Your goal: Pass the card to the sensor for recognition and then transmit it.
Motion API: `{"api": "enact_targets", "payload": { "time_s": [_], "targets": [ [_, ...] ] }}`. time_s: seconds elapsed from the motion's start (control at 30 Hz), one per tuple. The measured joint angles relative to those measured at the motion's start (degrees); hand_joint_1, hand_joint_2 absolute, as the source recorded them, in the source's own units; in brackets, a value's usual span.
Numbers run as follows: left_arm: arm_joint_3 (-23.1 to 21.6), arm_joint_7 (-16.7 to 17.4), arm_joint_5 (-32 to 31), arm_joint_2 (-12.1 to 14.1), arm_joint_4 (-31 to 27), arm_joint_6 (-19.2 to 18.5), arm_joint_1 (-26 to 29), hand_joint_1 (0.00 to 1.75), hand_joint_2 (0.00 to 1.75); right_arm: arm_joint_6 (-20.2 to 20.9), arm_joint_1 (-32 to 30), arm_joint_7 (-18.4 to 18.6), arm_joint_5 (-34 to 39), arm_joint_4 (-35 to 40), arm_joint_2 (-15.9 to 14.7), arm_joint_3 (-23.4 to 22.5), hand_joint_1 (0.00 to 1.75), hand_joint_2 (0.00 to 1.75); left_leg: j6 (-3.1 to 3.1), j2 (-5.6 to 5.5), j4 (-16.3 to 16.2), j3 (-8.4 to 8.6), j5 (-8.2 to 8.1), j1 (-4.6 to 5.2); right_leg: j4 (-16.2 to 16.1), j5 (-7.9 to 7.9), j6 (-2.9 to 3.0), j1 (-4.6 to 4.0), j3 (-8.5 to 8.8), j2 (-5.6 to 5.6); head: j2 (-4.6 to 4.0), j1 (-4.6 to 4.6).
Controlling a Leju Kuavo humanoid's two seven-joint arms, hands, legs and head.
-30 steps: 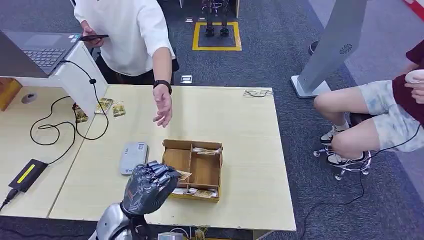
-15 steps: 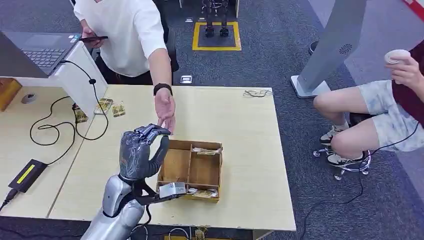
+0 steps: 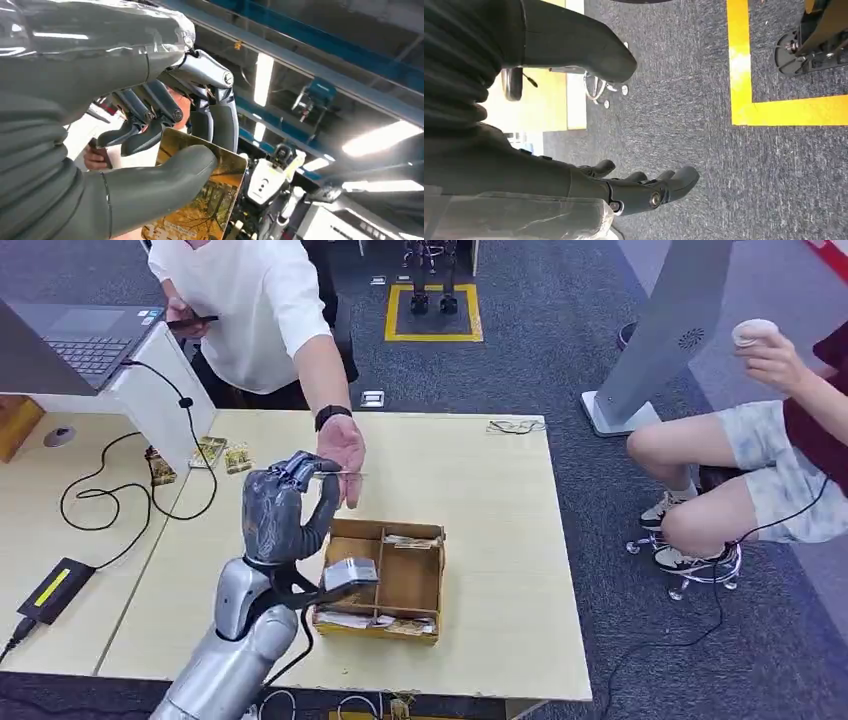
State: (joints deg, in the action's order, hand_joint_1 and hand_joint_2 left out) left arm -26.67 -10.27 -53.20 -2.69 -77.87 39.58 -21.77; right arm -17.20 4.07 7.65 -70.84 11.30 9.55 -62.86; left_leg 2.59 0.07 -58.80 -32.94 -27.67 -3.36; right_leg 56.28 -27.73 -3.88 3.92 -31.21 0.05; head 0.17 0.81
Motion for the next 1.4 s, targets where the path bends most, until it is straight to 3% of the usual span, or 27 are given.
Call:
{"api": "enact_targets", "payload": {
  "time_s": [0.47, 0.67, 0.7, 0.73, 0.77, 0.93, 0.97, 1.4],
  "targets": [
    [-0.3, 4.0, -1.1, -4.2, 9.9, -1.1, -8.9, 1.75, 1.75, 0.3, 0.3, 0.2, -1.0, 0.0, 0.0, 1.3, 0.0, 1.75, 0.0, 0.03, 0.0, 0.0, 0.0, 0.0, 0.0, 0.03, -0.01, 0.0, -0.04, 0.04, 0.0, 0.02],
    [-1.5, 4.0, -1.6, -5.5, 13.9, -1.4, -10.4, 1.75, 1.75, 0.3, 0.4, 0.2, -1.0, 0.0, 0.0, 1.4, 0.0, 1.75, 0.0, 0.02, 0.0, -0.01, 0.0, 0.0, 0.0, 0.03, -0.01, 0.0, -0.04, 0.04, 0.0, 0.02],
    [-1.7, 3.9, -1.6, -5.6, 14.2, -1.4, -10.3, 1.64, 1.75, 0.3, 0.5, 0.2, -1.0, 0.0, 0.0, 1.4, 0.0, 1.75, 0.0, 0.03, 0.0, -0.01, 0.0, 0.0, 0.0, 0.02, -0.01, 0.0, -0.05, 0.05, 0.0, 0.02],
    [-2.1, 3.9, -1.5, -5.6, 14.5, -1.4, -10.3, 0.87, 1.75, 0.3, 0.5, 0.2, -0.9, 0.0, 0.0, 1.4, 0.0, 1.75, 0.0, 0.04, 0.0, -0.01, 0.0, 0.0, 0.0, 0.02, -0.01, 0.0, -0.05, 0.06, 0.0, 0.02],
    [-2.3, 3.7, -1.4, -5.6, 14.7, -1.6, -10.3, 0.33, 1.75, 0.3, 0.5, 0.2, -0.9, 0.0, 0.0, 1.4, 0.0, 1.75, 0.0, 0.03, 0.0, -0.02, 0.0, 0.0, 0.0, 0.02, -0.01, 0.0, -0.05, 0.05, 0.0, 0.02],
    [-3.9, 2.7, 0.6, -5.6, 15.1, -1.8, -10.3, 0.33, 1.75, 0.4, 0.5, 0.0, -0.9, 0.0, 0.0, 1.4, 0.0, 1.75, 0.0, 0.03, 0.0, -0.05, -0.01, 0.0, 0.0, 0.02, -0.01, 0.0, -0.06, 0.04, 0.0, 0.02],
    [-4.2, 2.6, 0.9, -5.6, 15.1, -1.8, -10.3, 0.0, 1.75, 0.4, 0.5, 0.0, -0.9, 0.0, 0.0, 1.4, 0.0, 1.75, 0.0, 0.03, 0.0, -0.05, -0.01, 0.0, 0.0, 0.02, -0.01, 0.0, -0.05, 0.04, 0.0, 0.02],
    [-4.6, 1.6, 3.7, -5.2, 14.9, -1.2, -10.2, 0.0, 1.75, 0.2, 0.5, -0.5, -0.8, 0.0, 0.0, 1.4, 0.0, 1.75, 0.0, 0.03, 0.0, -0.05, 0.0, 0.0, 0.0, 0.02, -0.01, 0.0, -0.04, 0.04, 0.0, 0.02]
  ]
}}
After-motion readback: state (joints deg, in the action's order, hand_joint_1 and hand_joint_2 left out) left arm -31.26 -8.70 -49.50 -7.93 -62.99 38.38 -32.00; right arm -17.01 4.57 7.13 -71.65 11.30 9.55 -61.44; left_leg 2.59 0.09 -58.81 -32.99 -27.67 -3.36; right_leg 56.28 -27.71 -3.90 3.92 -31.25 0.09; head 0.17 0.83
